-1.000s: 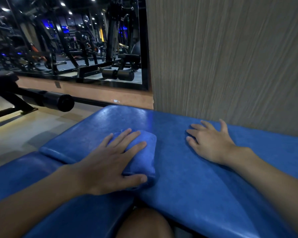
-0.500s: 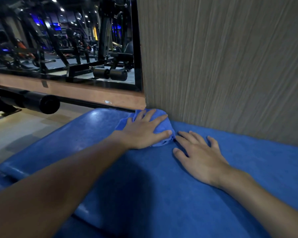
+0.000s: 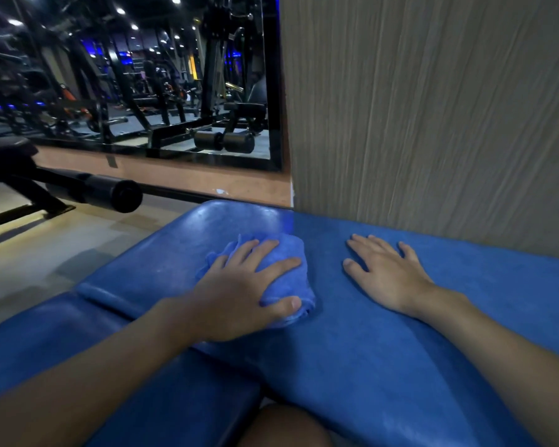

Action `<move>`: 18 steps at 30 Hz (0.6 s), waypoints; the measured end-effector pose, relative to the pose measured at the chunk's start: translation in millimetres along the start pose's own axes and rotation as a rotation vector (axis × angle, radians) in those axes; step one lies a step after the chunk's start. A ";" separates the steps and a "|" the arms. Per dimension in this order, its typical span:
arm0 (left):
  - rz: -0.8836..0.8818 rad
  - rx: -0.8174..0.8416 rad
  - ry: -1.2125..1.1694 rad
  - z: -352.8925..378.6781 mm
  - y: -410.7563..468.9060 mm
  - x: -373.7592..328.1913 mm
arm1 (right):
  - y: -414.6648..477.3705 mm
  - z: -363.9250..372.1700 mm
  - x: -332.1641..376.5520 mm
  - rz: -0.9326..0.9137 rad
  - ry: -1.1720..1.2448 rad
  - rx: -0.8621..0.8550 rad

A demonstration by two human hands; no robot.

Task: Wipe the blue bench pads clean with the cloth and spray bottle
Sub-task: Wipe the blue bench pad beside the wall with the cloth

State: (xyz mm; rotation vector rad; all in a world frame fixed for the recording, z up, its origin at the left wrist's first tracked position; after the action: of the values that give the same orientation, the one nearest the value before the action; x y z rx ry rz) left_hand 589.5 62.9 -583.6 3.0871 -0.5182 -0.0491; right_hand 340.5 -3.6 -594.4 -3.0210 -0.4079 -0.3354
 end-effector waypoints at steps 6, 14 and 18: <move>0.018 0.078 0.105 -17.3 -50.2 7.5 | -2.8 -9.4 5.4 0.019 -0.072 0.059; -0.077 0.063 -0.024 0.2 38.9 12.2 | 16.7 -4.5 21.6 -0.025 -0.075 0.057; -0.101 0.040 -0.110 5.7 110.8 23.8 | 20.4 2.2 17.5 -0.028 -0.041 0.025</move>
State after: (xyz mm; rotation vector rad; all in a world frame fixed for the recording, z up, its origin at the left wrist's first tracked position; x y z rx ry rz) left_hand 575.6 -49.6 -588.2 3.1608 -0.3697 -0.2129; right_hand 362.9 -18.5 -593.5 -3.0052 -0.4536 -0.2681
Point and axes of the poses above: each hand's wrist, its own y-axis towards the middle knuckle, its own z-axis out of the palm, x = y × z, the point moved 1 cm from there along y, towards the middle knuckle, and after that the axes turned 5 degrees about x, right-handed, at the moved point
